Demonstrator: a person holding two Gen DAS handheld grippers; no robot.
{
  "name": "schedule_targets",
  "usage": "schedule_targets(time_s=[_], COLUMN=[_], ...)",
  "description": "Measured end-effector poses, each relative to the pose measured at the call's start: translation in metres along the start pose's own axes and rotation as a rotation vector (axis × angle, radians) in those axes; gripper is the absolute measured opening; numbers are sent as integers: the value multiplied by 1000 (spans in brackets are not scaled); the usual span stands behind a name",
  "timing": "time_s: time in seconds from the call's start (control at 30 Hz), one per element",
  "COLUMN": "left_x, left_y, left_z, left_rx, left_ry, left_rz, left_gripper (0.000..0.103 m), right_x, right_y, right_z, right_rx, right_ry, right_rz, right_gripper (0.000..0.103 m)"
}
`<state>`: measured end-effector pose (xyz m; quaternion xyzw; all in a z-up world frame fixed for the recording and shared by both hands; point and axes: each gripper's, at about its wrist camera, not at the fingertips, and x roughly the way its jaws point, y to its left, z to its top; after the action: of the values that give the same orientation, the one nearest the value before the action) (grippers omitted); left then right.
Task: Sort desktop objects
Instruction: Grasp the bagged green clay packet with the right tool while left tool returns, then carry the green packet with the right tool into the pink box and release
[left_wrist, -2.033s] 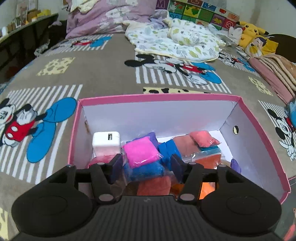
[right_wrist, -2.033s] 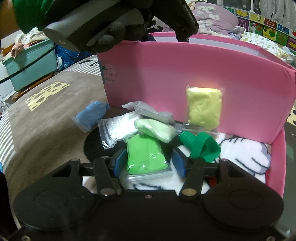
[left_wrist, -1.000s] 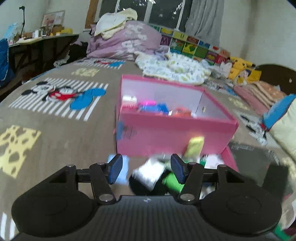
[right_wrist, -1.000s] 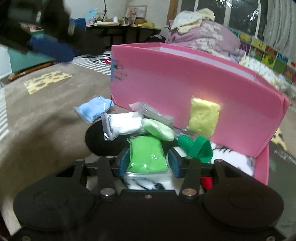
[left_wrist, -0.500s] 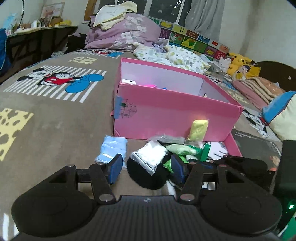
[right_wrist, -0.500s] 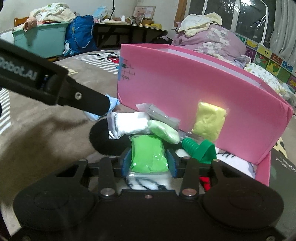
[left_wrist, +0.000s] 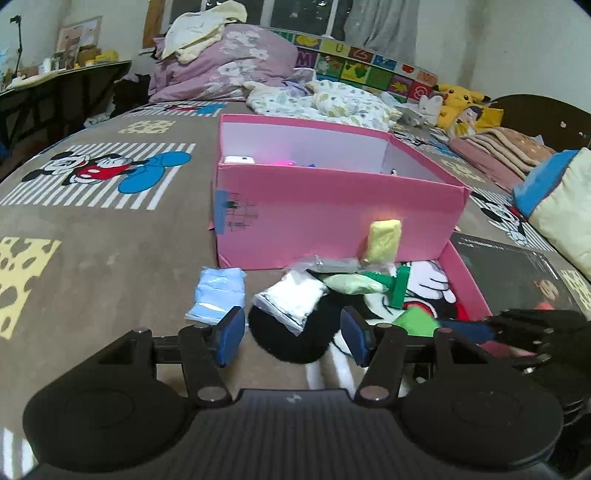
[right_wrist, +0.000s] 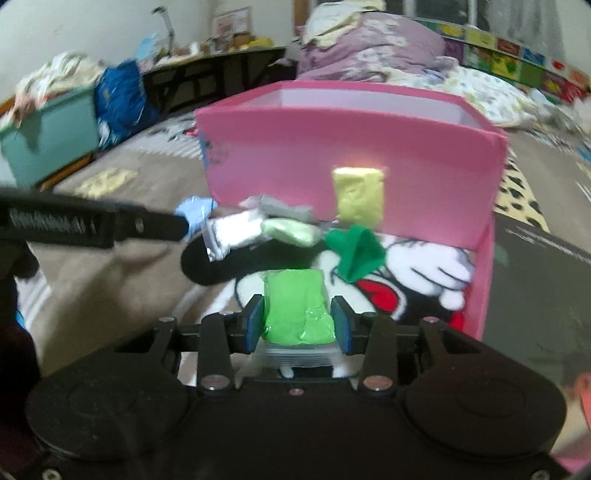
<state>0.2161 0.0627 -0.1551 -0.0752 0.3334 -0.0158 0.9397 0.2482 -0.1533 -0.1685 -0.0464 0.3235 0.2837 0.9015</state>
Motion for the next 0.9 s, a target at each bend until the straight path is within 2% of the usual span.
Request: schedule_targets(time_s=[0.27,0.53,0.77,0.9], left_x=[-2,0,3,1], left_y=[0,-1,-2,-9], left_z=[-1,-3,-4,-4], left_rx=[7,11,14,68], left_ry=[1,8,11,-7], left_rz=[0,-12,-21,16], left_gripper=[56,56,56,56], right_x=[-45,-76,-81,-76], right_y=[9,23,19,12], right_z=[5,28,60,78], right_rx=[71,31,21,17], right_ry=[-49,-107,-139,-149], right_rz=[6,10,13,7], right_gripper=[39,39,39,39])
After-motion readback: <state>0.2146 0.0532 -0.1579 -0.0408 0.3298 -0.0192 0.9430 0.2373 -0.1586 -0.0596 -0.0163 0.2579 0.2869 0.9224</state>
